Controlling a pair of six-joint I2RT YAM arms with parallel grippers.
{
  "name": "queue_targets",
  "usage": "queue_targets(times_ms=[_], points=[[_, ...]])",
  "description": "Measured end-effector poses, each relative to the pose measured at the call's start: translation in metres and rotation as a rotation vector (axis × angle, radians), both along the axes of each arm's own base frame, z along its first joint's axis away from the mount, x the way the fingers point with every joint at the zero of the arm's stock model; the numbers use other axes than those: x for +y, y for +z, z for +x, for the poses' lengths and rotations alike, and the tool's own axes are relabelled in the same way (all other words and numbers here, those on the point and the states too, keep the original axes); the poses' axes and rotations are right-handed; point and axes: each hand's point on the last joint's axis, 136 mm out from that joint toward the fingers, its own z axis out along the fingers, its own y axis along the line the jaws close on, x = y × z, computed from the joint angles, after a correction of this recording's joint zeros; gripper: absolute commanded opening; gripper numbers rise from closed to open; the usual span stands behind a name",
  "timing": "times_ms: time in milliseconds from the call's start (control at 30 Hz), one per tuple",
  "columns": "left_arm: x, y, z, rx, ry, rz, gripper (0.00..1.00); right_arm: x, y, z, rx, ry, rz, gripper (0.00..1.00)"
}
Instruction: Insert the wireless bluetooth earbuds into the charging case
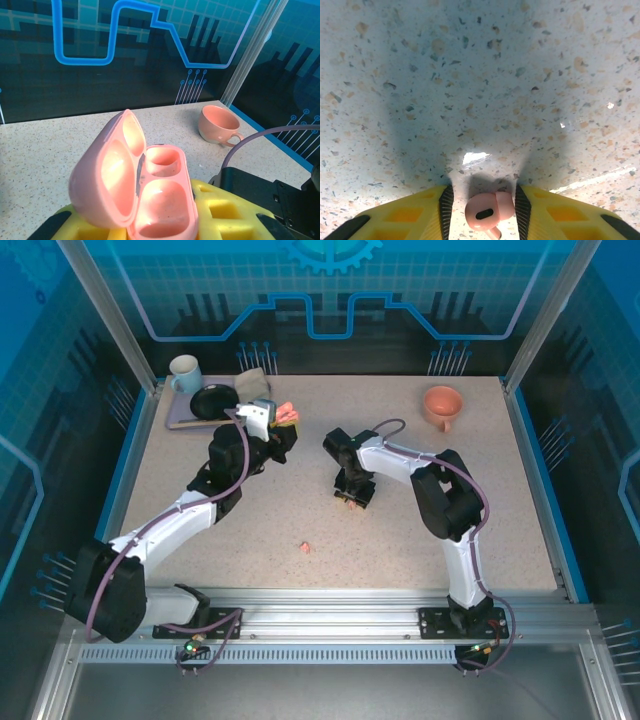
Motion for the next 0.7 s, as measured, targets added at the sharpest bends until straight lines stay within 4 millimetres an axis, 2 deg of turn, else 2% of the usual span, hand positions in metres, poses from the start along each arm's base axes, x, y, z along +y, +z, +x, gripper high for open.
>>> queue_targets(times_ms=[333,600,700], points=[[-0.002,-0.003,0.000,0.007,-0.012,0.001,0.00,-0.002,0.000,0.001,-0.021,0.016,0.015,0.25],[-0.004,-0.003,-0.002,0.007,-0.029,-0.001,0.00,-0.004,0.003,0.000,-0.090,0.042,0.057,0.22],[-0.004,-0.009,-0.005,0.016,-0.034,0.001,0.00,-0.011,0.005,-0.002,-0.113,0.053,0.051,0.22]])
